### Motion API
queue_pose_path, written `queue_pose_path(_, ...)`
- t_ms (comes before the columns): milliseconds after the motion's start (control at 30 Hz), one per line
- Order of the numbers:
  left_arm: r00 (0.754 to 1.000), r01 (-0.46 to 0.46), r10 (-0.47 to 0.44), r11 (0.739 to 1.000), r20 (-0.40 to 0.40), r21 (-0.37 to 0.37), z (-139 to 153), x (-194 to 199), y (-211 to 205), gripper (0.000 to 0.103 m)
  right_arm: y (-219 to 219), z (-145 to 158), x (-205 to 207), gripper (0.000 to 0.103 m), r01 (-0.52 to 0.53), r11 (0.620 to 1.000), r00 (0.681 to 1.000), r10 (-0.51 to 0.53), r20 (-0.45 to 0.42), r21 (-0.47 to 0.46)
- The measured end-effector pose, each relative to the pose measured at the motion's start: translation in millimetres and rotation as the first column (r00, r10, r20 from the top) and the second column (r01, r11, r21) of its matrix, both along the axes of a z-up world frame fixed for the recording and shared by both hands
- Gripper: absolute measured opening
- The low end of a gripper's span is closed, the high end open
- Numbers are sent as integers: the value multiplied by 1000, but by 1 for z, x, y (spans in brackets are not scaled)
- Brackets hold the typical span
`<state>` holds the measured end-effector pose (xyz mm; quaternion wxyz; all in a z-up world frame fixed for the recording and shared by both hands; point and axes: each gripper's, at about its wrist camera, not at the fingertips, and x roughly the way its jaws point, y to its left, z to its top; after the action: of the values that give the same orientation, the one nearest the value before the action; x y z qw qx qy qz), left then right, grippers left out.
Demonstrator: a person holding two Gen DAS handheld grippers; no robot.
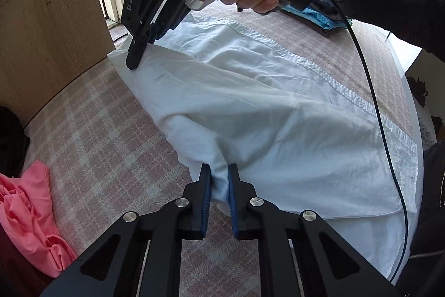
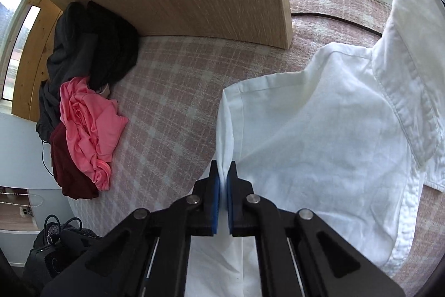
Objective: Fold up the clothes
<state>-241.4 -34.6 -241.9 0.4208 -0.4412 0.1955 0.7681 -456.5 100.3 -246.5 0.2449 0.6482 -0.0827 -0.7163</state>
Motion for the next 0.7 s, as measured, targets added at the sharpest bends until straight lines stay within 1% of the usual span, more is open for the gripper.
queue_pose_path(67, 1000, -6, 6, 1000, -3, -4, -1, 2, -3, 8, 11, 4, -5, 2, 50, 998, 998, -51, -25, -30)
queue_pose_path(100, 1000, -20, 20, 1000, 10, -5, -2, 1, -5, 8, 16, 6, -7, 2, 74, 996, 996, -76, -37, -46)
queue_pose_path(167, 999, -28, 28, 1000, 29, -3, -1, -2, -9, 9, 29, -7, -14, 2, 132, 987, 991, -130, 27, -96)
queue_pose_path(233, 998, -41, 41, 999, 46, -11, 1, -4, -13, 15, 29, -14, -15, 2, 129, 986, 991, -126, 33, -105)
queue_pose_path(300, 997, -54, 56, 997, 49, -54, 5, -6, -18, 28, 27, -13, -15, 4, 110, 991, 994, -108, 29, -80)
queue_pose_path(333, 997, -60, 64, 995, 50, -74, 7, -7, -21, 32, 30, -6, -14, 5, 116, 990, 993, -115, 16, -79)
queue_pose_path(367, 996, -69, 73, 995, 42, -78, 13, -6, -26, 34, 33, 1, -14, 7, 121, 990, 993, -121, 3, -78)
queue_pose_path(400, 996, -79, 82, 994, 34, -81, 20, -6, -31, 32, 37, 13, -9, 7, 125, 990, 991, -128, -41, -71)
queue_pose_path(433, 995, -89, 91, 994, 29, -65, 30, -8, -33, 32, 42, 26, -5, 7, 129, 989, 987, -134, -84, -65)
queue_pose_path(500, 995, -99, 100, 995, 25, -13, 52, -13, -29, 34, 49, 49, 7, 7, 101, 993, 981, -109, -159, -58)
queue_pose_path(533, 995, -95, 95, 995, 22, 10, 60, -16, -22, 35, 52, 57, 12, 7, 92, 993, 978, -105, -179, -76)
queue_pose_path(567, 996, -90, 90, 996, 11, 24, 65, -19, -13, 37, 54, 62, 18, 7, 92, 993, 974, -104, -200, -68)
queue_pose_path(600, 997, -76, 76, 997, -3, 19, 65, -25, -2, 37, 56, 66, 23, 7, 93, 994, 970, -104, -221, -60)
queue_pose_path(667, 998, -65, 65, 998, -18, 1, 58, -41, 18, 37, 57, 59, 27, 7, 96, 995, 974, -93, -209, 8)
queue_pose_path(700, 998, -67, 67, 998, -19, -10, 53, -50, 28, 37, 58, 51, 27, 7, 90, 996, 977, -85, -198, 16)
